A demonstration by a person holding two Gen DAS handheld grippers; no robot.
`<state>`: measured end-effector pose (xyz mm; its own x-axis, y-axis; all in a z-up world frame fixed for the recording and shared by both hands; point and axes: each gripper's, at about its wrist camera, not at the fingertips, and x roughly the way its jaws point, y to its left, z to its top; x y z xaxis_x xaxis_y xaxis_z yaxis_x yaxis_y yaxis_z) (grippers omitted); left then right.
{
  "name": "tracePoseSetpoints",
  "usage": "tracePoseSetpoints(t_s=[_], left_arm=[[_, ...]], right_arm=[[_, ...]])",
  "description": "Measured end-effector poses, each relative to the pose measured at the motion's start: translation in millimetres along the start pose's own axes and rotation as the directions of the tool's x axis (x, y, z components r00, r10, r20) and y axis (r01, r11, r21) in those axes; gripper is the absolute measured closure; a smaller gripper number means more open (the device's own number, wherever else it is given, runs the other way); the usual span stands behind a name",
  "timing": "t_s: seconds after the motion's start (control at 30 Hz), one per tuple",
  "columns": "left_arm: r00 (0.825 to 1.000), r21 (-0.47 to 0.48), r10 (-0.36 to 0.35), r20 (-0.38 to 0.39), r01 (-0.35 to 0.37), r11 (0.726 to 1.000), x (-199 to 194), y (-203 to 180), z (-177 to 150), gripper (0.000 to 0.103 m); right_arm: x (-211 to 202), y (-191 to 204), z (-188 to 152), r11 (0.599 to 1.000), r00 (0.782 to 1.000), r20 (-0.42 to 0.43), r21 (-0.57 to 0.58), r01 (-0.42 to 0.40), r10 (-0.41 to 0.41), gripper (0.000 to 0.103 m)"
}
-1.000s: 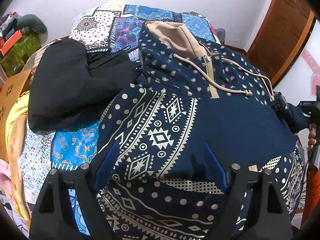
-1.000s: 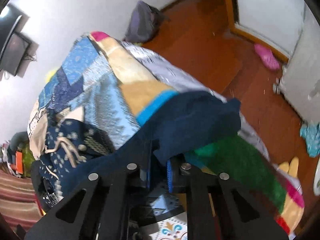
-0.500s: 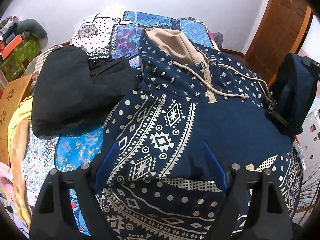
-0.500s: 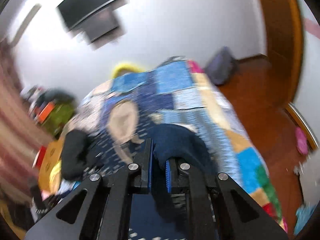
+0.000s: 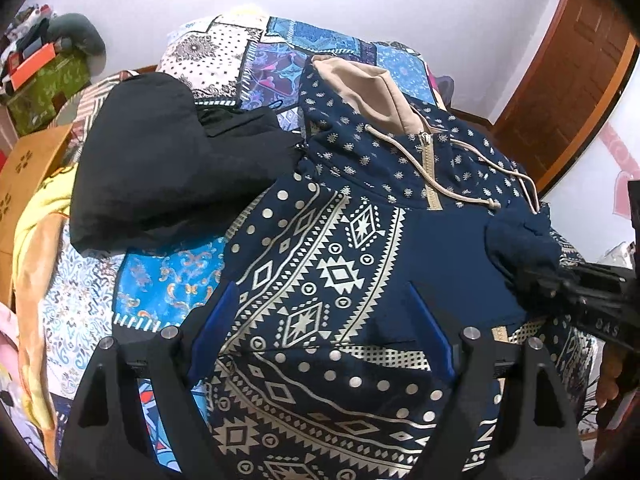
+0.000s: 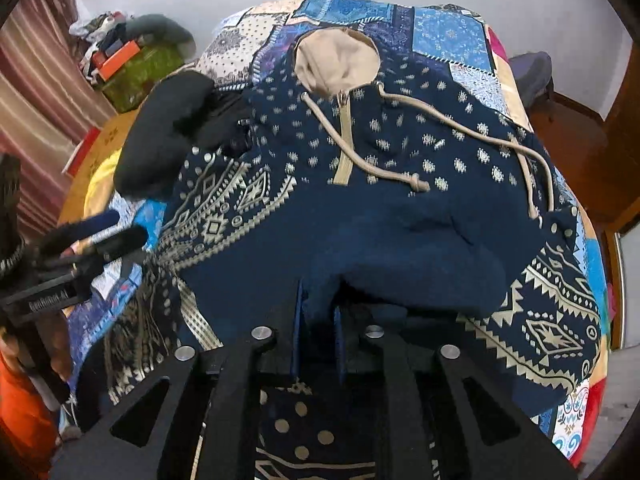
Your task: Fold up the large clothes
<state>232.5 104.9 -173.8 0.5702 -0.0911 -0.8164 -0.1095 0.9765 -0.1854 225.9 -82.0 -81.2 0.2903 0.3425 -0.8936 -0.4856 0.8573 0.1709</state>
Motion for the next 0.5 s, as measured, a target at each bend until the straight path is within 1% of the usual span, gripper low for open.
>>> tracePoseSetpoints(t_s=[0.07,0.1,0.13,0.2,0.27,0.33,0.37,0.43,0.5], left_arm=[[1.0,0.0,-0.017,-0.005,0.017,1.0,1.9,-4.5,3.5,0.02],[1.0,0.003,-0.026,-0.006,0.026,1.0,2.6,-7.1,5.1,0.02],[0.999,0.008,-0.037,-0.006,0.037,0.999,3.7,-11.2,7.8,0.02],[0.998,0.022,-0.066,-0.006,0.066,0.998,5.5,-21.1,13.8,0.02],[0.995,0.042,-0.097,-0.01,0.097,0.994,9.2,-34.4,21.5,0.02],[0.992,0.066,-0.123,-0.017,0.124,0.99,14.3,-49.7,30.2,0.02],[0.99,0.077,-0.136,-0.021,0.137,0.988,16.9,-55.9,33.8,0.02],[0.985,0.1,-0.168,-0.037,0.171,0.98,25.1,-70.4,43.3,0.02],[0.981,0.115,-0.186,-0.061,0.192,0.975,35.3,-82.0,51.1,0.02]], right_arm=[[-8.0,0.9,-0.6,1.0,1.0,-0.003,-0.006,-0.004,0.004,0.073],[-16.6,0.8,-2.3,1.0,1.0,0.01,-0.015,-0.002,0.002,0.066],[-20.6,1.6,-2.1,1.0,1.0,0.023,-0.02,0.005,-0.004,0.063],[-35.3,2.0,-5.5,0.997,0.995,0.08,-0.043,0.059,-0.056,0.052],[-47.6,-1.1,-8.5,0.992,0.986,0.121,-0.054,0.118,-0.11,0.048],[-53.8,-8.3,-9.6,0.987,0.978,0.147,-0.045,0.155,-0.147,0.047],[-59.7,-16.3,-12.1,0.984,0.973,0.159,-0.025,0.174,-0.168,0.047],[-67.4,-31.8,-14.8,0.982,0.968,0.166,0.018,0.186,-0.187,0.047],[-73.4,-53.0,-18.0,0.976,0.963,0.167,0.091,0.197,-0.21,0.047]])
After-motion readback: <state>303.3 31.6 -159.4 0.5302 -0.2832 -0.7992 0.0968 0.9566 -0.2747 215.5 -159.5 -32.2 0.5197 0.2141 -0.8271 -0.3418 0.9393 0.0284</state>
